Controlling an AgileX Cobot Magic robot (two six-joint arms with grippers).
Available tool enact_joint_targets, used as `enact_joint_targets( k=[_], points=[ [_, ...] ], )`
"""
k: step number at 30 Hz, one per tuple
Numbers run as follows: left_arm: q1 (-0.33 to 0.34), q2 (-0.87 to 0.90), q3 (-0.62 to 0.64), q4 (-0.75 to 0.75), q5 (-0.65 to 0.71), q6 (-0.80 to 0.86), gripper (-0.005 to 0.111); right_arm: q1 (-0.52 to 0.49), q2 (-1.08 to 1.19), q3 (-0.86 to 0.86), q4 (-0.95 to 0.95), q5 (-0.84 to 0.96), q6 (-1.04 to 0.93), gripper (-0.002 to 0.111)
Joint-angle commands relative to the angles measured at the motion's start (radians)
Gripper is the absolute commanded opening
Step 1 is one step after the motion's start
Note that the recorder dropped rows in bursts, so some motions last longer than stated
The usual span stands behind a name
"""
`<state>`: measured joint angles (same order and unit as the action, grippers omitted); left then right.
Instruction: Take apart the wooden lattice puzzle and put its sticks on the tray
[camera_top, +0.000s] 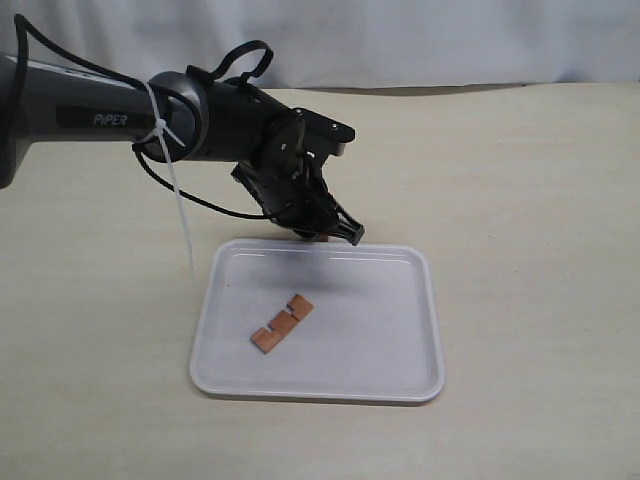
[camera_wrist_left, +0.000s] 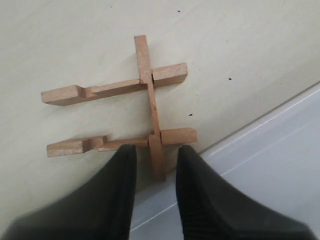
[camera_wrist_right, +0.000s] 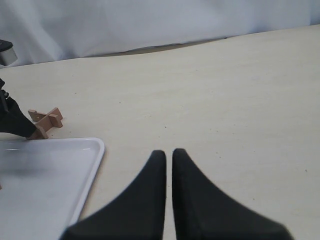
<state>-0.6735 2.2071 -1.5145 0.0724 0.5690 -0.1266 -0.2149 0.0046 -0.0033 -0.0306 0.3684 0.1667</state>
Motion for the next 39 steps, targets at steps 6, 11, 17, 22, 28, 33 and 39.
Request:
enact_joint_targets(
  k=[6, 11, 17, 22, 28, 33, 39],
  points=[
    [0.001, 0.001, -0.004, -0.004, -0.01, -0.012, 0.049, -0.003, -0.005, 0.003, 0.0, -0.004, -0.007, 0.004],
    [0.001, 0.017, -0.004, -0.002, -0.023, -0.026, 0.05, -0.003, -0.005, 0.003, 0.0, -0.004, -0.007, 0.004],
    [0.001, 0.028, -0.004, 0.033, -0.041, -0.03, 0.041, -0.003, -0.005, 0.003, 0.0, -0.004, -0.007, 0.004],
    [0.001, 0.028, -0.004, 0.047, -0.041, -0.029, 0.006, -0.003, -0.005, 0.003, 0.0, -0.004, -0.007, 0.004],
    [0.001, 0.024, -0.006, 0.047, -0.034, -0.017, 0.001, -0.003, -0.005, 0.003, 0.0, -0.004, -0.007, 0.004],
    [-0.001, -0.01, -0.006, 0.047, -0.035, -0.002, 0.0, -0.003, -0.005, 0.003, 0.0, -0.004, -0.007, 0.004],
    [-0.001, -0.086, -0.006, 0.047, -0.018, 0.0, 0.0, -0.003, -0.005, 0.003, 0.0, -0.004, -0.007, 0.004]
  ],
)
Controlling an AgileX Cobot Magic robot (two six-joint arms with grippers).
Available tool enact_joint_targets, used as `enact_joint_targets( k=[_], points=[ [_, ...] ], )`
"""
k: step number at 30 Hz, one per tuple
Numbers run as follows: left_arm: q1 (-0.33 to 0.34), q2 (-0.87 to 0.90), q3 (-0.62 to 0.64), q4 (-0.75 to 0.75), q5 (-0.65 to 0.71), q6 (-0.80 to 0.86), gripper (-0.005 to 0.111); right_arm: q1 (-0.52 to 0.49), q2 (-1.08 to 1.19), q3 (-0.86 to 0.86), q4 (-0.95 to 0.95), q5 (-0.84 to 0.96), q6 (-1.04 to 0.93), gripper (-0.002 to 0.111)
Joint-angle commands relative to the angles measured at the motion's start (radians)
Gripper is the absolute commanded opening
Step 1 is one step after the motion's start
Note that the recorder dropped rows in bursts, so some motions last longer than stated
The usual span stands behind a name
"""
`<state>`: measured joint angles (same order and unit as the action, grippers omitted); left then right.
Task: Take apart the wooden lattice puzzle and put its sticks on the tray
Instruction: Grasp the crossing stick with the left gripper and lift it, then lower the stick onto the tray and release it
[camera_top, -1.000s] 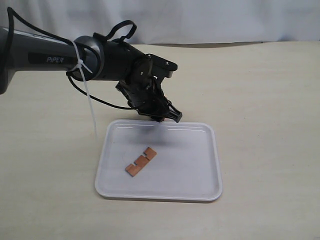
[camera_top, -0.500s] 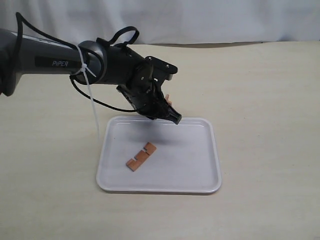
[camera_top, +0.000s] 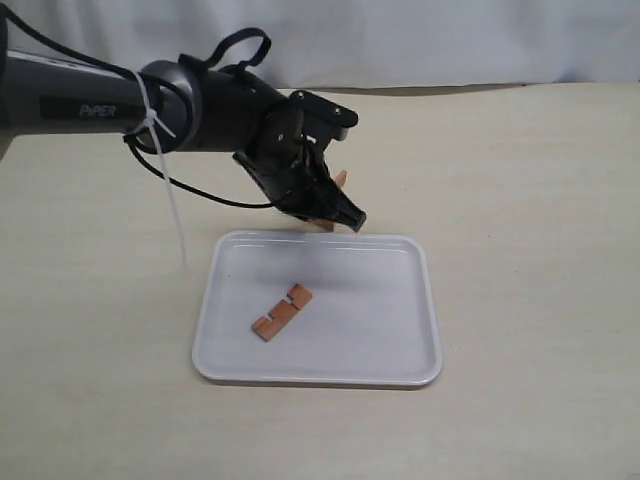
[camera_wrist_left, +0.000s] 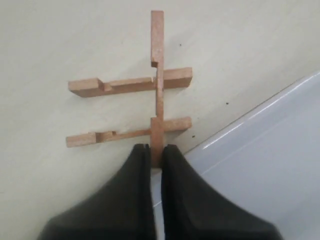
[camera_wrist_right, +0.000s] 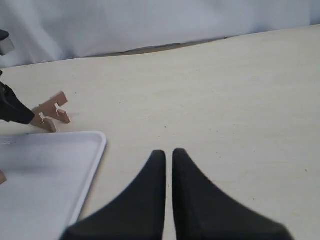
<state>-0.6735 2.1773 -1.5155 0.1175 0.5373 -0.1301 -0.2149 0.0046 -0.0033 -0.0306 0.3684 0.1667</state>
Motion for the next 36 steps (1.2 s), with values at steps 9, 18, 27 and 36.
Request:
enact_joint_targets(
  k=[9, 18, 27, 36],
  points=[
    [-0.001, -0.207, -0.003, -0.054, 0.273, 0.177, 0.0, -0.003, -0.005, 0.003, 0.0, -0.004, -0.007, 0.004],
    [-0.036, -0.241, 0.063, -0.692, 0.591, 0.886, 0.0, -0.003, -0.005, 0.003, 0.0, -0.004, -0.007, 0.004],
    [-0.13, -0.239, 0.177, -0.408, 0.366, 0.698, 0.0, -0.003, -0.005, 0.003, 0.0, -0.004, -0.007, 0.004],
    [-0.13, -0.199, 0.177, -0.382, 0.368, 0.671, 0.002, -0.003, -0.005, 0.003, 0.0, -0.004, -0.007, 0.004]
  ],
)
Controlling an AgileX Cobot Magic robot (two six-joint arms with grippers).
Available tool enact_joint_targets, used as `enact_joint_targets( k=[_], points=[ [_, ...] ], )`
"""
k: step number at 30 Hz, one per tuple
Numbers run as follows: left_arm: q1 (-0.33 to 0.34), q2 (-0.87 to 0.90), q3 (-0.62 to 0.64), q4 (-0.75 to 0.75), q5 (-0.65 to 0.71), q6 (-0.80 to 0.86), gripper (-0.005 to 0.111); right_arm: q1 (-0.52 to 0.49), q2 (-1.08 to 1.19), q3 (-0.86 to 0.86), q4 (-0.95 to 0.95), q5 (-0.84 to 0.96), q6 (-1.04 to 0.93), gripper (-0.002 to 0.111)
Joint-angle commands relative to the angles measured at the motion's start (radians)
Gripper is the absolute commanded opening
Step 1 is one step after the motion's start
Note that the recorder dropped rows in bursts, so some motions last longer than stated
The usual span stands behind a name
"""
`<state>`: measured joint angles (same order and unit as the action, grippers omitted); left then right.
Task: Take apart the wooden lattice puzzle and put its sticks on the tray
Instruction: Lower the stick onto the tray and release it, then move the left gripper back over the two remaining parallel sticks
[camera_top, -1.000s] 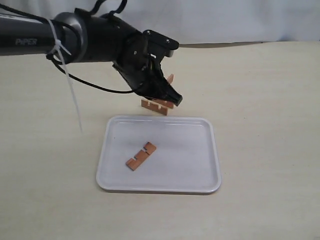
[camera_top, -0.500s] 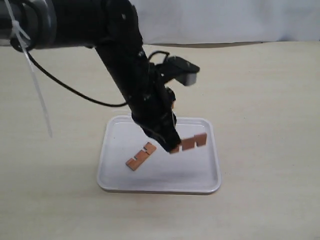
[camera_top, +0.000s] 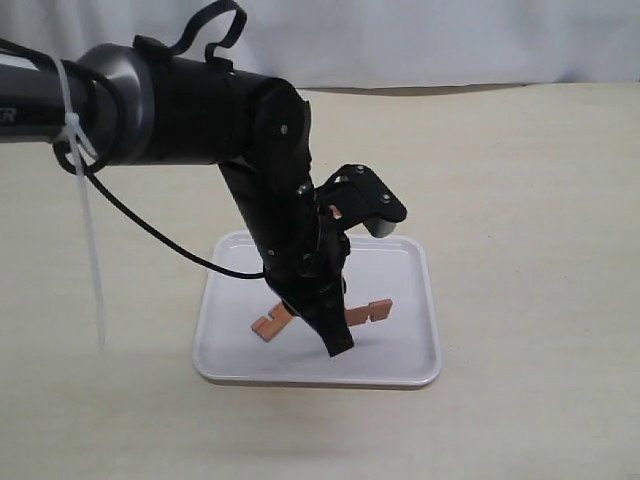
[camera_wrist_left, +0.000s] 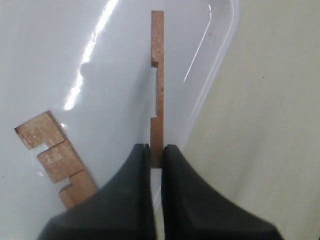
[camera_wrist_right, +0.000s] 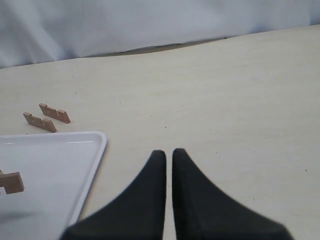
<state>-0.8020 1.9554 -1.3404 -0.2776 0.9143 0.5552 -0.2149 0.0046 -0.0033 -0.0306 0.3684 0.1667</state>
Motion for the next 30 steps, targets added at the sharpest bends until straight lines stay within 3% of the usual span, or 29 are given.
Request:
enact_joint_targets(
  k=[1, 4, 9, 12, 16, 22, 30],
  points=[
    [-0.002, 0.031, 0.002, 0.018, -0.009, -0.014, 0.004, -0.003, -0.005, 0.003, 0.0, -0.004, -0.007, 0.004],
    [-0.002, 0.041, 0.002, 0.071, -0.012, -0.054, 0.019, -0.003, -0.005, 0.003, 0.0, -0.004, -0.007, 0.004],
    [-0.002, 0.021, -0.034, 0.177, -0.027, -0.169, 0.054, -0.003, -0.005, 0.003, 0.0, -0.004, -0.007, 0.004],
    [-0.002, 0.005, -0.065, 0.216, -0.004, -0.19, 0.068, -0.003, -0.005, 0.003, 0.0, -0.004, -0.007, 0.004],
    [-0.002, -0.022, -0.086, 0.3, -0.05, -0.226, 0.07, -0.003, -0.005, 0.003, 0.0, -0.004, -0.007, 0.004],
    [0.033, -0.026, -0.086, 0.556, -0.273, -0.662, 0.07, -0.003, -0.005, 0.003, 0.0, -0.004, -0.007, 0.004],
    [0.142, 0.043, -0.088, 0.545, -0.399, -0.908, 0.072, -0.003, -0.005, 0.003, 0.0, -0.004, -0.007, 0.004]
  ],
)
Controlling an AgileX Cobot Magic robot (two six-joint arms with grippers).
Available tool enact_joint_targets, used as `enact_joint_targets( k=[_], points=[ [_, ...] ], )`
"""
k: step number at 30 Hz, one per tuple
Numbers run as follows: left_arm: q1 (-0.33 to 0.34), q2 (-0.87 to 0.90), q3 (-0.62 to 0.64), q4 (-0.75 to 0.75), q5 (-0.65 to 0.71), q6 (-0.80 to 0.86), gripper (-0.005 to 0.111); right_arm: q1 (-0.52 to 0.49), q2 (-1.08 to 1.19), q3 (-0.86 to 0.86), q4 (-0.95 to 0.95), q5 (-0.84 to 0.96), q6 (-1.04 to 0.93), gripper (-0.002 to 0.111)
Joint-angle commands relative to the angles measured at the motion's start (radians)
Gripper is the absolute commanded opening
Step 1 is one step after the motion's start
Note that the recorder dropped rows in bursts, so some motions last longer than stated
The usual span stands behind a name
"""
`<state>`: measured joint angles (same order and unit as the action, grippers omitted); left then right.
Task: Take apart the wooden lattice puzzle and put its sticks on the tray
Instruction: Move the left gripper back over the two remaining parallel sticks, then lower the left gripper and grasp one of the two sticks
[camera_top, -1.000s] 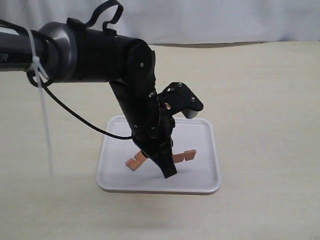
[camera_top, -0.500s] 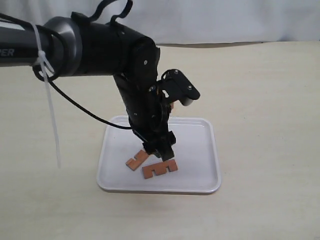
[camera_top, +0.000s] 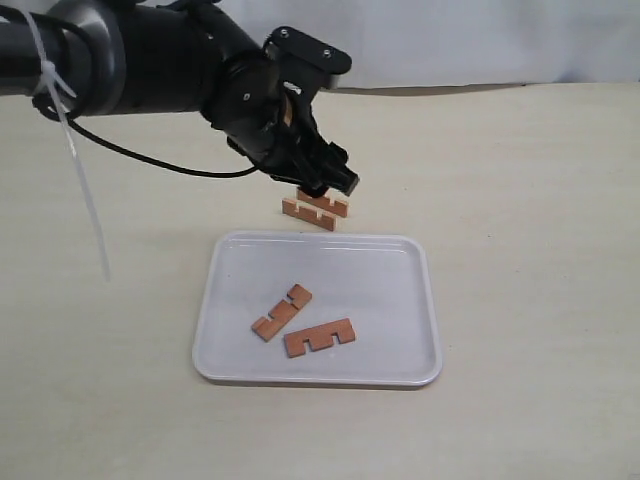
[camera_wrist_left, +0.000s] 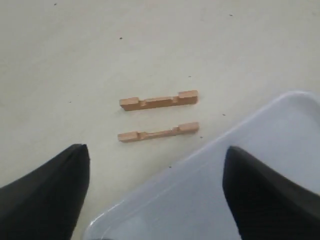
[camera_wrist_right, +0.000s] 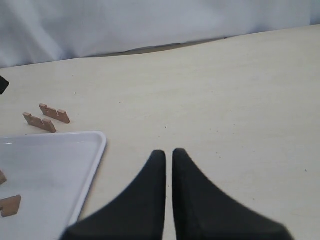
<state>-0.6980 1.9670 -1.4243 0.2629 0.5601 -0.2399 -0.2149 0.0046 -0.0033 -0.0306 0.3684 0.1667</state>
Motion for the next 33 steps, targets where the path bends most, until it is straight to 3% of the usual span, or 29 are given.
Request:
enact_joint_targets(
  k=[1, 6, 14, 21, 33],
  points=[
    [0.046, 0.039, -0.004, 0.005, -0.047, -0.127, 0.075, -0.003, -0.005, 0.003, 0.0, -0.004, -0.007, 0.004],
    [0.049, 0.05, -0.004, 0.017, -0.077, -0.132, 0.087, -0.003, -0.005, 0.003, 0.0, -0.004, -0.007, 0.004],
    [0.051, 0.05, -0.004, 0.017, -0.149, -0.088, 0.086, -0.003, -0.005, 0.003, 0.0, -0.004, -0.007, 0.004],
    [0.093, 0.063, -0.004, 0.013, -0.142, -0.066, 0.086, -0.003, -0.005, 0.003, 0.0, -0.004, -0.007, 0.004],
    [0.075, 0.16, -0.006, -0.056, -0.176, -0.051, 0.086, -0.003, -0.005, 0.003, 0.0, -0.004, -0.007, 0.004]
  ],
)
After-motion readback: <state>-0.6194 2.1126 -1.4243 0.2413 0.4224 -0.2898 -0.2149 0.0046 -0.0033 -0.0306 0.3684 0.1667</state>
